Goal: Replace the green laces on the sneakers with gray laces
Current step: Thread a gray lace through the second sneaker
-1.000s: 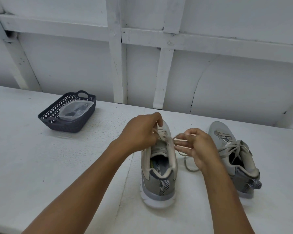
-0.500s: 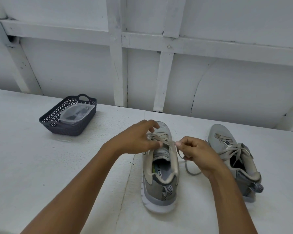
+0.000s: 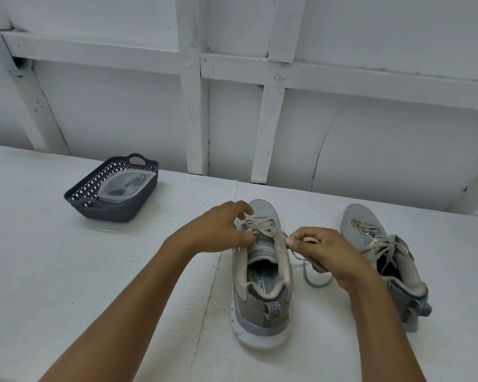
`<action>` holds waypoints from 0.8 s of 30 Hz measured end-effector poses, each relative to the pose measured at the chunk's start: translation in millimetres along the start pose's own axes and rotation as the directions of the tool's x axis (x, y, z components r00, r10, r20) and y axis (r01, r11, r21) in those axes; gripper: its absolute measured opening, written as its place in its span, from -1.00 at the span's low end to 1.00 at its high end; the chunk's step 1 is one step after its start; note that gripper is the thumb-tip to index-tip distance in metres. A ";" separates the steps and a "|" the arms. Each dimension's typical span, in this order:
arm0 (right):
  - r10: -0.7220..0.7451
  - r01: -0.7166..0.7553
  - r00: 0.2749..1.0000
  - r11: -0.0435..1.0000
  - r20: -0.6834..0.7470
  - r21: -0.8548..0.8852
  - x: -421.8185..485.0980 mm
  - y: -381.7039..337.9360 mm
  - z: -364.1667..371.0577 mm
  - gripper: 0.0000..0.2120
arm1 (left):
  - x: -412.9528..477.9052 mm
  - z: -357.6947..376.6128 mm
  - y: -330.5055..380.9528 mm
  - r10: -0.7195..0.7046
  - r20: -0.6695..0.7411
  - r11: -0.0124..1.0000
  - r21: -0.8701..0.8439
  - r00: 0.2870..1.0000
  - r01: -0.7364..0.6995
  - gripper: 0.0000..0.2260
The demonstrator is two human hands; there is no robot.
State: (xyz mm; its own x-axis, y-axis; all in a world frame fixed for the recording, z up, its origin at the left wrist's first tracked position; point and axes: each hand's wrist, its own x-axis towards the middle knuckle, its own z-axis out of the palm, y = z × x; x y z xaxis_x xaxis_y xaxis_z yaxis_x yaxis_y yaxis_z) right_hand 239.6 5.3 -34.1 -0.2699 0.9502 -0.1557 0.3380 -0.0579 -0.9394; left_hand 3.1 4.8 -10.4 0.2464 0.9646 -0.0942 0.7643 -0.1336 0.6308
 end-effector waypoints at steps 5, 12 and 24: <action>-0.053 0.097 0.993 0.885 -0.108 0.456 3.2 -7.5 1.7 -0.87 | 0.5 1.1 -1.9 -0.007 -0.001 1.000 -0.005 1.000 0.007 -0.51; 0.030 0.049 0.986 0.887 -0.162 0.459 8.2 -5.1 8.6 -0.85 | -1.3 2.8 2.4 0.082 -0.046 0.997 0.005 0.996 -0.082 -0.66; -0.223 0.223 0.975 0.975 -0.020 -0.012 6.6 -5.7 5.7 -0.90 | 13.1 0.2 21.1 0.234 0.024 0.946 0.225 0.972 -0.233 -0.80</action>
State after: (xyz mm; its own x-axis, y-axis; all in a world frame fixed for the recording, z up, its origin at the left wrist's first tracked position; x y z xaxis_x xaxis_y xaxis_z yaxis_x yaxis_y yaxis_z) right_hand 230.7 10.2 -31.6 -0.3203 0.9452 0.0636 0.2805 0.1587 -0.9466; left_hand 22.6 14.6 1.6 0.4328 0.9007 0.0376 0.7998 -0.4029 0.4450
